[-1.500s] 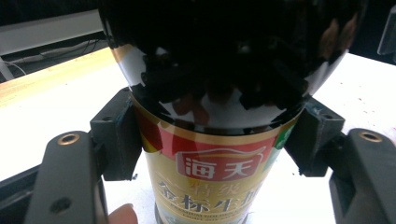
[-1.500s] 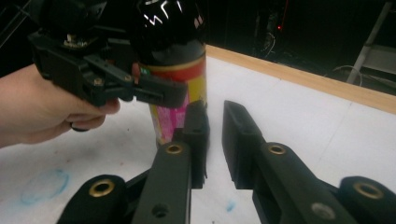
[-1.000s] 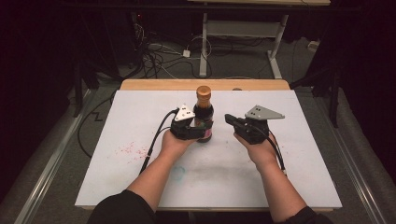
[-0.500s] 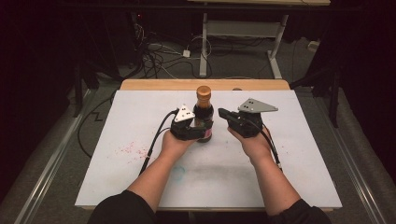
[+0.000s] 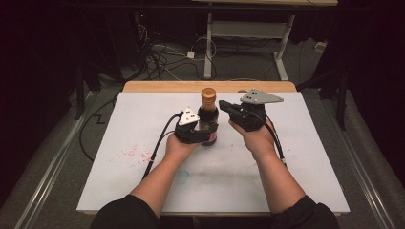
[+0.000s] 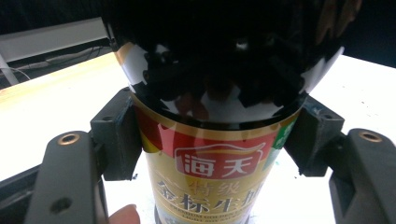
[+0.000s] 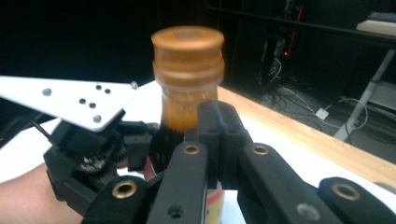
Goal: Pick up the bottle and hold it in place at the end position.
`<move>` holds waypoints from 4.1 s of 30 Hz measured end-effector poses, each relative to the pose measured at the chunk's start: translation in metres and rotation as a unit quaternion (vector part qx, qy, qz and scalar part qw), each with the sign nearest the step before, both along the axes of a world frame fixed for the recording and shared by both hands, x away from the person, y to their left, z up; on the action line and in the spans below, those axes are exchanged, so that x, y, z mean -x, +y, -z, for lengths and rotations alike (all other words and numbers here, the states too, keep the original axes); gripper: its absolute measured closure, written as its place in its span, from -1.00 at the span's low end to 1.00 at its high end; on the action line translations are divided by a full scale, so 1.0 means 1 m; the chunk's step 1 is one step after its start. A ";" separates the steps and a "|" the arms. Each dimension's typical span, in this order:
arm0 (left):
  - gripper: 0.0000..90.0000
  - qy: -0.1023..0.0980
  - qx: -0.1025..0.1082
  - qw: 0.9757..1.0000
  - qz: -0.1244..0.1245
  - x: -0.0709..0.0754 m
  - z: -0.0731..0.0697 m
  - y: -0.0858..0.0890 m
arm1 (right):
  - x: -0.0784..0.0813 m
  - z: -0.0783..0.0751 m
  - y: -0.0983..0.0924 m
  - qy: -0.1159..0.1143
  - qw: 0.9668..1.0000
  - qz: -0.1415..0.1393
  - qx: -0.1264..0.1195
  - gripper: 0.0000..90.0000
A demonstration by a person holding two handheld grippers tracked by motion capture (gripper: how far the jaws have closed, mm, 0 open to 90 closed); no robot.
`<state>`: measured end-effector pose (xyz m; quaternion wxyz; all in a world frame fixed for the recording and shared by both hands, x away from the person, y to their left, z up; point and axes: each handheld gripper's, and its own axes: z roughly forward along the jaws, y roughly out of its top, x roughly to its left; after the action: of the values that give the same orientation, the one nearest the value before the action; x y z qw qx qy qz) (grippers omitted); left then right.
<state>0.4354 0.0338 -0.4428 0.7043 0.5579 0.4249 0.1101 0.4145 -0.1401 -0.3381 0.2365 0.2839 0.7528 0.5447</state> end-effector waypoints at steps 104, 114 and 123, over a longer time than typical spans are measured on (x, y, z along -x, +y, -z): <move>-0.35 -0.011 -0.013 1.000 -0.009 0.003 0.002 -0.002 | -0.003 -0.036 0.017 0.019 0.997 -0.010 0.076 1.00; -0.35 -0.011 -0.011 1.000 -0.009 0.003 0.002 -0.001 | -0.004 -0.036 0.017 0.016 0.998 -0.010 0.068 1.00; -0.35 -0.012 -0.012 1.000 -0.009 0.003 0.002 -0.001 | -0.004 -0.036 0.017 0.015 0.998 -0.010 0.064 1.00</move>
<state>0.4326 0.0326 -0.4449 0.7018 0.5610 0.4201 0.1277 0.4183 -0.1228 -0.3020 0.2371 0.2687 0.7925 0.4935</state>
